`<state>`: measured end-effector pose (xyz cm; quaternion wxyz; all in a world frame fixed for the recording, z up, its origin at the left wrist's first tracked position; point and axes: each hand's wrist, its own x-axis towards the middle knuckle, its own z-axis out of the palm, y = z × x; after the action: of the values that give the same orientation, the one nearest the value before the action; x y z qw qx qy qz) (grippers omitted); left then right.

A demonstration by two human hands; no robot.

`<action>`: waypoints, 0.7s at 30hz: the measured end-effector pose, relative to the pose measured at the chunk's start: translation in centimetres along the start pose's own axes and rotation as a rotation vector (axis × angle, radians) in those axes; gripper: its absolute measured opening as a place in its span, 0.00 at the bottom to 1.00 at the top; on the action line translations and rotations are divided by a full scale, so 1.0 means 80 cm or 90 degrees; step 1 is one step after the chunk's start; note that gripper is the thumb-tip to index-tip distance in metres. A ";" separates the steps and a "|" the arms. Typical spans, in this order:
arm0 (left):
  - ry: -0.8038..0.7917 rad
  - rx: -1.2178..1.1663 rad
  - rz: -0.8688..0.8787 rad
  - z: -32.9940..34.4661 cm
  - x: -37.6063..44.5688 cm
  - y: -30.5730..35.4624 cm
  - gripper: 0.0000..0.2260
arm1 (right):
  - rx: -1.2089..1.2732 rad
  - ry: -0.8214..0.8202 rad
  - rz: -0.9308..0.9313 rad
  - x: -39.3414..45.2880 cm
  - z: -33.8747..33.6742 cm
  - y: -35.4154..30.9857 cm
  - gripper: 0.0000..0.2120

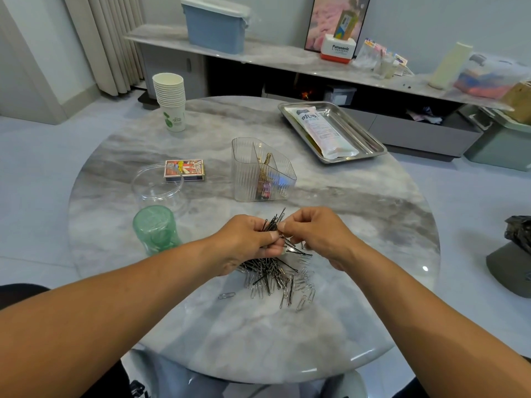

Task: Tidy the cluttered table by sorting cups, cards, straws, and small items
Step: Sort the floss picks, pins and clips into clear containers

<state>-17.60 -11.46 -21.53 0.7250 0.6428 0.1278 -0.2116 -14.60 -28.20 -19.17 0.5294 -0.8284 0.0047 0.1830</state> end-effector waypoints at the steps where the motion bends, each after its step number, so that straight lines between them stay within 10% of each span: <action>1: 0.001 -0.017 -0.012 0.000 0.000 0.001 0.07 | 0.004 0.001 0.008 0.000 -0.002 -0.001 0.04; 11: -0.053 -0.122 -0.094 -0.007 0.001 0.010 0.08 | -0.143 0.122 0.010 0.006 -0.028 0.004 0.10; 21: -0.165 -0.237 -0.133 -0.002 -0.009 0.024 0.15 | 0.078 -0.109 -0.093 -0.001 -0.001 -0.008 0.14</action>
<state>-17.29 -11.05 -19.52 0.8154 0.4491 0.1366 -0.3388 -14.52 -28.04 -18.55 0.5897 -0.7738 -0.0897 0.2132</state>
